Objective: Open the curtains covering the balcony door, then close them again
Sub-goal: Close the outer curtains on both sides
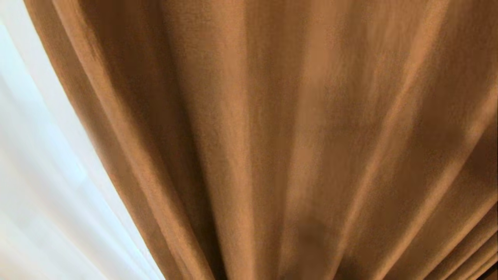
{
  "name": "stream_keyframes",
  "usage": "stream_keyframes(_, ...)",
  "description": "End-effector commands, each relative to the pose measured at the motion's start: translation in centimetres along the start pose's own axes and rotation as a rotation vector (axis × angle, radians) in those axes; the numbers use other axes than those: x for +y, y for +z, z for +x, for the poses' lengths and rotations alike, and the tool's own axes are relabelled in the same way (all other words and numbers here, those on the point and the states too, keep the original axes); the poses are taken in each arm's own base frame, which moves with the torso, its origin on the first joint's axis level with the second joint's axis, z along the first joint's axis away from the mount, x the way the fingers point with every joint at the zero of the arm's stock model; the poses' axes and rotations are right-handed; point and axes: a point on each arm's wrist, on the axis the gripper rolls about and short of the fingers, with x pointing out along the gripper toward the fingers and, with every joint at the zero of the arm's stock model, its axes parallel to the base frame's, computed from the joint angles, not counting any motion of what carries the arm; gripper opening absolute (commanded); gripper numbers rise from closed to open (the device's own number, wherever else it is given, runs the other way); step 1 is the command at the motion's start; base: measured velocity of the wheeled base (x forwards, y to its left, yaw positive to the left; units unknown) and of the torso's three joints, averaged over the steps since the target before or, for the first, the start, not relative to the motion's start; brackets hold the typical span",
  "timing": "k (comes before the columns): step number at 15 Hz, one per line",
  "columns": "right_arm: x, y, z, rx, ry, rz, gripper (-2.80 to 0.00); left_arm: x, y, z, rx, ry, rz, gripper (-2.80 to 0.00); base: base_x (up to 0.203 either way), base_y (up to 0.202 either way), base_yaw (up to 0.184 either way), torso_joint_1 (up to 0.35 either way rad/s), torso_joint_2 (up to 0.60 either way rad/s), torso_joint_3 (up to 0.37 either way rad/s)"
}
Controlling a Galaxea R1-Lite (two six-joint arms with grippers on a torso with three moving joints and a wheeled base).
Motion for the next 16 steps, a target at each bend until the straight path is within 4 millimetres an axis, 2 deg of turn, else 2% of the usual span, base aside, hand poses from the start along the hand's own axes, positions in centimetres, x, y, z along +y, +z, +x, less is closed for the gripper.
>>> stream_keyframes(1,-0.3,-0.5,-1.0,-0.004,-0.027,-0.005,-2.80,0.0,0.0,0.0,0.000,0.001,0.000,-2.80,0.000,0.000,0.000,0.000,0.00,0.000)
stream_keyframes(9,-2.0,-5.3,-3.5,0.138,-0.370,-0.087,-2.80,0.0,0.0,0.0,0.000,0.001,0.000,-2.80,0.000,0.000,0.000,0.000,0.00,0.000)
stream_keyframes(12,-1.9,-6.6,-4.6,0.160,-0.412,-0.067,-2.80,0.0,0.0,0.0,0.000,0.000,0.000,-2.80,0.000,0.000,0.000,0.000,0.00,0.000)
stream_keyframes(16,-1.9,-9.2,-6.0,0.231,-0.488,-0.067,-2.80,0.0,0.0,0.0,0.000,0.001,0.000,-2.80,0.000,0.000,0.000,0.000,0.00,0.000)
